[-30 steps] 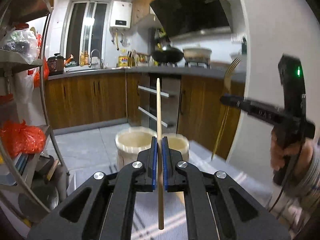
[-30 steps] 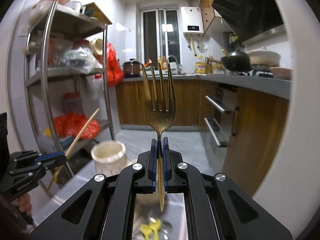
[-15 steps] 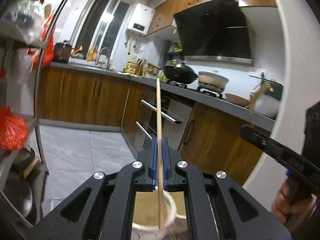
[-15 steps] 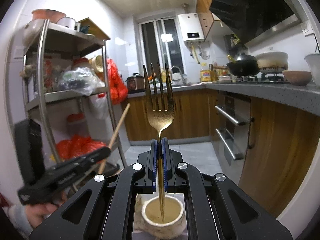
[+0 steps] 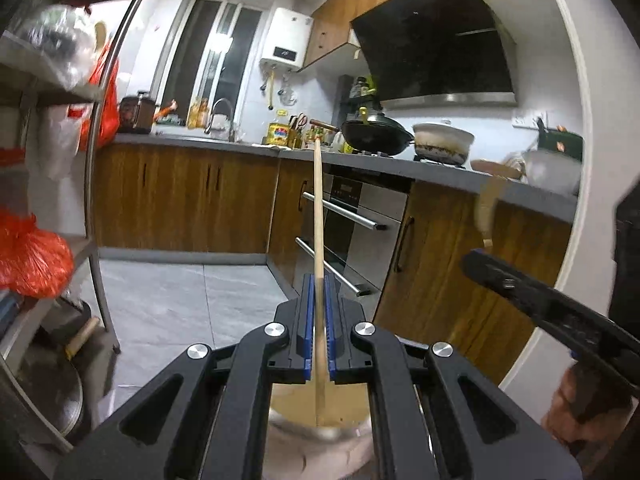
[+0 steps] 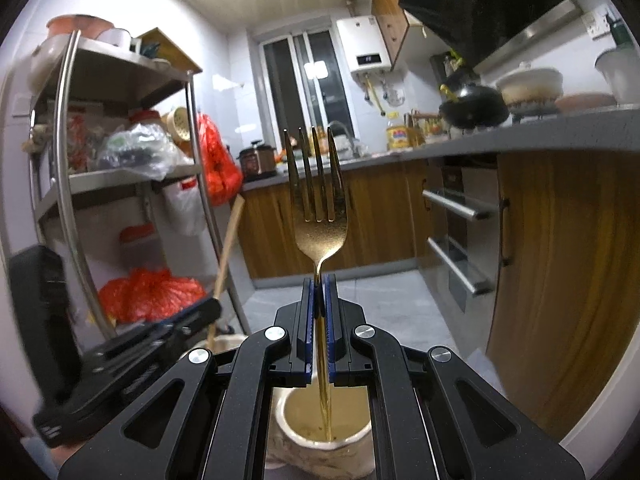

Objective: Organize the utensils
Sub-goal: 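Lower the chopstick into the large holder compartment with left while right lowers fork into small compartment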

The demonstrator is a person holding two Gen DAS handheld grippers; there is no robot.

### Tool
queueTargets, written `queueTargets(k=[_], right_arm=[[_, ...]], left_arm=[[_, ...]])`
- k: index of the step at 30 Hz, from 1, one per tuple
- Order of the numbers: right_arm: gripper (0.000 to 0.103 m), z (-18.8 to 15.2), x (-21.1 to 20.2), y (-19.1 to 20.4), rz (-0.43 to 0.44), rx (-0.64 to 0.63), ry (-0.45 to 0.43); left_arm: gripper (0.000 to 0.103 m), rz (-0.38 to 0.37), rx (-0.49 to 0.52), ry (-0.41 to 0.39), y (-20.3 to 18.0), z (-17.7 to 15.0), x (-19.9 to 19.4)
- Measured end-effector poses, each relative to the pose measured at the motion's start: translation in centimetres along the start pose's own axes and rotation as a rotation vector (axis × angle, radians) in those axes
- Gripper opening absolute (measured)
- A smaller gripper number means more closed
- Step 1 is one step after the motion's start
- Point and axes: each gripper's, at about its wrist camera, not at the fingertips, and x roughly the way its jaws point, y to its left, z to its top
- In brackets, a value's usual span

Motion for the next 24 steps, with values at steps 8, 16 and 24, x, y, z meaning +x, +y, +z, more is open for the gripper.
queueTargets(k=[8, 16, 24], right_arm=[[0.006, -1.9, 1.2, -0.8, 0.017, 0.014, 0.056], [0.006, -2.7, 2.5, -2.0, 0.015, 0.052, 0.102], [0.006, -3.1, 2.9, -2.5, 0.015, 0.065, 0.118]], left_arm=[[0.005, 0.025, 0.023, 0.051, 0.0, -0.9, -0.1], [0.005, 0.062, 0.045, 0.106, 0.5, -1.5, 0.7], [0.005, 0.074, 0.051, 0.116, 0.3, -1.6, 0.8]])
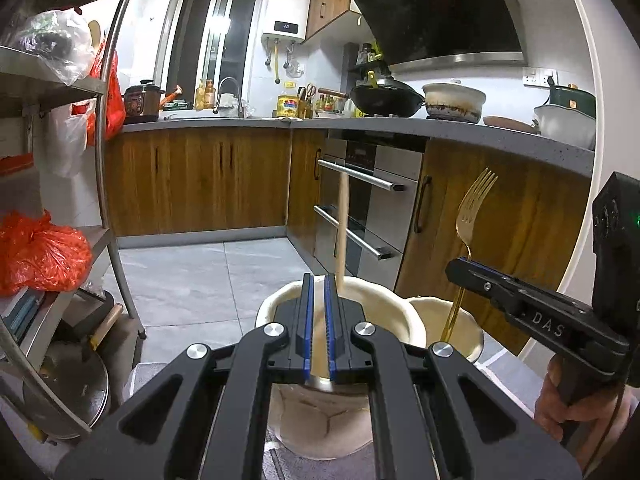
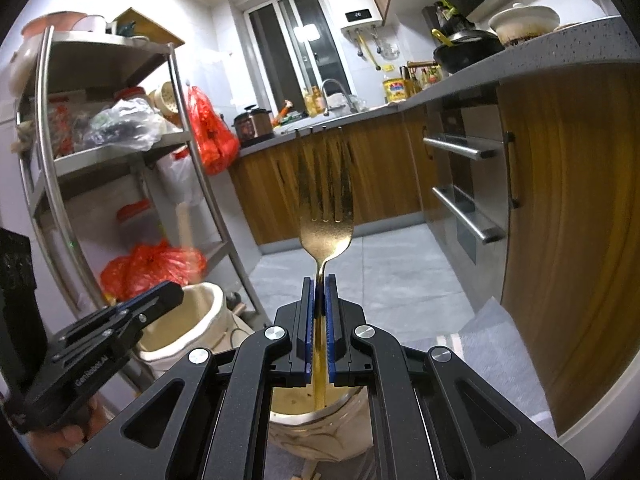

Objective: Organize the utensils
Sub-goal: 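Lower the chopstick into the large holder compartment with left while right lowers fork into small compartment, then open both tools to release the chopstick and the fork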

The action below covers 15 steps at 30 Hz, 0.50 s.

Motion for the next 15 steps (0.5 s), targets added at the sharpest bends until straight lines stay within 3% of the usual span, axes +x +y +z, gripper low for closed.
queueTargets(k=[15], right_arm=[[0.009, -0.3, 0.5, -1.0, -0.105, 0.008, 0.014]], left_arm=[[0.006, 0.013, 0.002, -0.018, -0.5, 0.5, -1.9]])
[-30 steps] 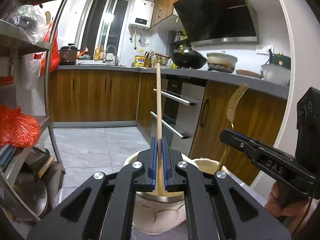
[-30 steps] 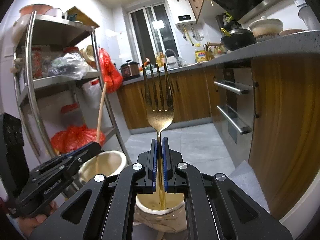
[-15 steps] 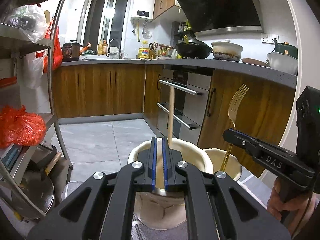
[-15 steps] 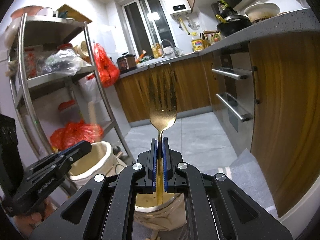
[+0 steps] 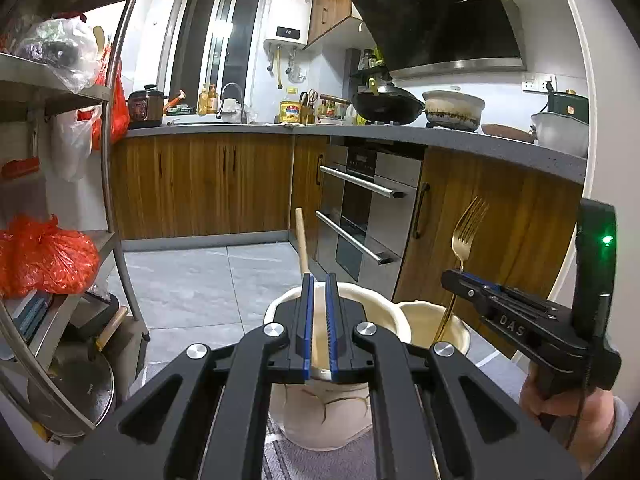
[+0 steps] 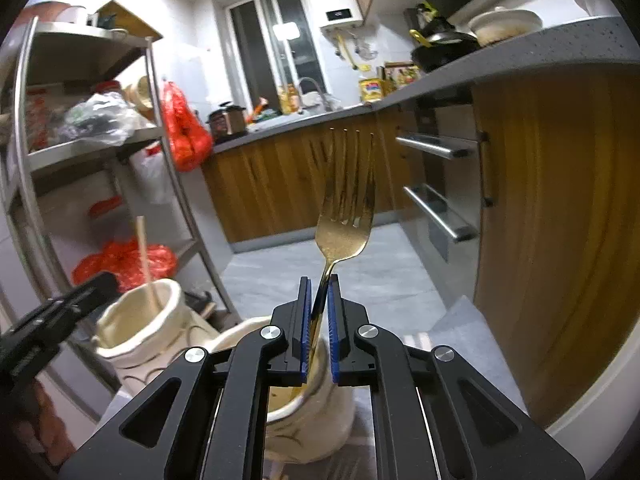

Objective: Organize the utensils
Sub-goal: 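Open both tools to release the chopstick and the fork, then withdraw both tools from the holder back toward the utensils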

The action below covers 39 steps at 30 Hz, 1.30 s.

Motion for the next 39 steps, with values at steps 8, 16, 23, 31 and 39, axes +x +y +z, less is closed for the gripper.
queueTargets(k=[8, 16, 23, 31, 39], right_arm=[[0.014, 0.1, -0.1, -0.3, 0.001, 0.017, 0.025], [0.055, 0.5, -1.7, -0.8, 0.034, 0.074, 0.055], [0.096, 1.1, -5.7, -0.1, 0.051, 0.035, 0.000], [0.098, 0.0, -8.3, -1.3, -0.027, -0.041, 0.020], [0.098, -2.9, -9.2, -4.4, -0.051, 0.008, 0.099]], left_arm=[[0.017, 0.011, 0.015, 0.007, -0.4, 0.5, -0.6], [0.044, 0.032, 0.018, -0.009, -0.9, 0.9, -2.4], [0.089, 0.054, 0.026, -0.026, -1.8, 0.7, -5.0], [0.097, 0.055, 0.001, 0.008, -2.9, -0.5, -7.2], [0.097, 0.041, 0.037, 0.113, -4.8, -3.7, -7.4]])
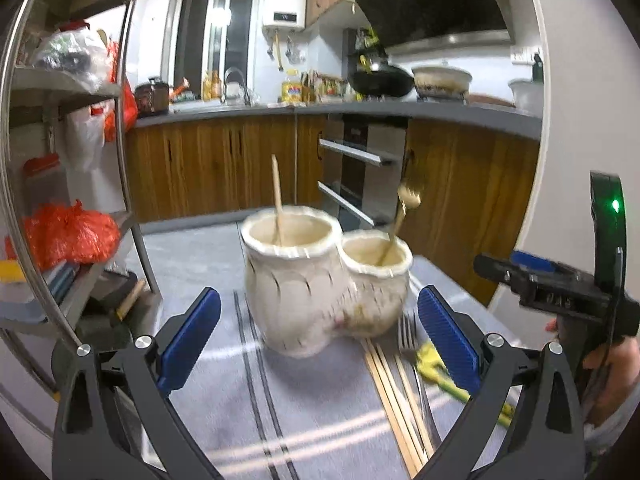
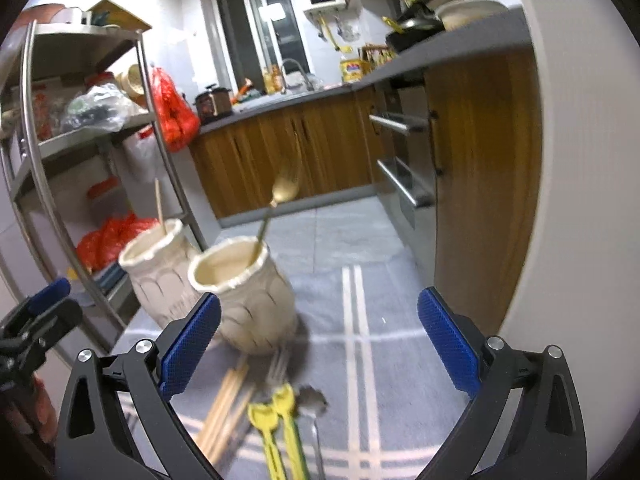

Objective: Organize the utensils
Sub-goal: 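Withdraw both tools from the holder back toward the utensils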

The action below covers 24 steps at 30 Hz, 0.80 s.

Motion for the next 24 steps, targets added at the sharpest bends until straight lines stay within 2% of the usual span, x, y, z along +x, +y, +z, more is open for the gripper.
queueTargets(k=[8, 11, 14, 16, 22, 24], right_arm=[[0.098, -1.0, -0.5, -0.8, 0.024, -0.007, 0.023], [0.098, -1.2, -0.3, -0.7, 0.028, -0.017, 0.038], [0.098, -1.6, -0.5, -0.7, 0.036, -0.027, 0.046], [0.098, -1.7, -0.6, -0.6, 0.037, -0.036, 0.049], [0.098, -1.8, -0.9, -0.9, 0.037, -0.041, 0.057], [0.098, -1.8, -0.8, -0.9, 0.037, -0.042, 0.056]], left_arm=[[0.097, -0.033, -0.006, 0.188, -1.2, -4.4, 1.8], [0.097, -0.006, -0.006, 0.288, -1.4, -6.0, 3.3], [0.097, 0.004, -0.013, 0.355, -1.5, -6.9, 4.3], [0.097, 0.004, -0.007, 0.378, -1.7, -7.4, 4.6], [0.097, 0.070, 0.046, 0.420, -2.3, -8.4, 5.0], [0.097, 0.065, 0.047, 0.423, -2.3, -8.7, 5.0]])
